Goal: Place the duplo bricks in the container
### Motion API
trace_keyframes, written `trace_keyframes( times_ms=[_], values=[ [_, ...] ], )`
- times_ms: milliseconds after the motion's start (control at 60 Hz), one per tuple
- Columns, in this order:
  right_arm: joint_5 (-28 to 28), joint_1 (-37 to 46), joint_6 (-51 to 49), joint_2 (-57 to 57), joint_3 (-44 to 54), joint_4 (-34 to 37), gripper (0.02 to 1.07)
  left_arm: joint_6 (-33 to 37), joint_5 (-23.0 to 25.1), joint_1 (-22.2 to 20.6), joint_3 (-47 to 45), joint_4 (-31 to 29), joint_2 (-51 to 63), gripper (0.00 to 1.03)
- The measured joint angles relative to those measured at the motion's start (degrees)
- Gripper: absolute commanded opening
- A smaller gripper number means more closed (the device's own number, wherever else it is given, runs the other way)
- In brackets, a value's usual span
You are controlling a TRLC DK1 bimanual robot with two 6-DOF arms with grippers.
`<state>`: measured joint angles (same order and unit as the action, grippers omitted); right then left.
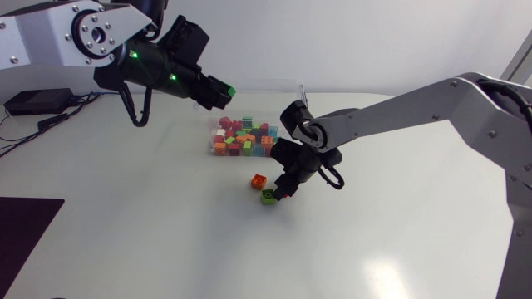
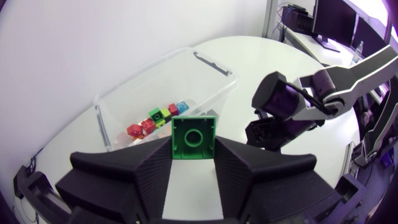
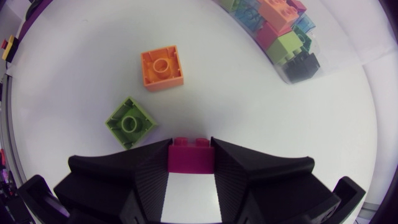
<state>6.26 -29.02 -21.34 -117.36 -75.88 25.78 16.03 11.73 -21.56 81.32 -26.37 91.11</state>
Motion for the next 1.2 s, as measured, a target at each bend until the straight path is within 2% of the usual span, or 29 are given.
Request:
trace_keyframes(
  times_ms=[133,233,600,967,1050,1067,1100,1117,1133,1200],
  values=[
    [-0.4,-0.1,0.0,0.6,0.1,1.4,0.26,-2.6,0.0,1.4,0.9,5.6,0.3,0.26],
    [-0.6,-0.1,-0.2,2.5,0.7,3.0,0.26,-4.1,0.0,2.0,2.7,7.3,2.1,0.26],
    [-0.8,1.0,-0.2,13.9,1.0,6.8,0.25,-7.5,0.0,3.5,9.2,11.8,11.8,0.27],
    [-0.7,2.6,-0.1,19.1,-1.8,10.7,0.25,-9.7,0.0,5.8,15.3,14.9,19.7,0.29],
    [-0.7,2.9,0.4,19.5,-3.8,11.1,0.26,-10.1,0.0,6.4,16.9,15.0,22.2,0.43],
    [-0.7,2.9,0.5,19.6,-4.1,11.3,0.25,-10.1,0.0,6.5,17.1,15.0,22.5,0.52],
    [-0.7,2.9,0.7,19.8,-4.8,11.4,0.25,-10.1,0.0,6.6,17.6,15.1,23.4,0.60],
    [-0.6,2.9,0.7,19.9,-5.1,11.4,0.26,-10.1,0.0,6.6,17.7,15.1,23.8,0.74],
    [-0.5,2.9,0.8,19.9,-5.2,11.4,0.25,-10.2,0.0,6.7,17.8,15.1,24.1,0.82],
    [-0.5,2.9,1.9,20.2,-6.9,11.5,0.25,-10.3,0.0,6.8,18.1,15.2,25.3,0.94]
  ],
)
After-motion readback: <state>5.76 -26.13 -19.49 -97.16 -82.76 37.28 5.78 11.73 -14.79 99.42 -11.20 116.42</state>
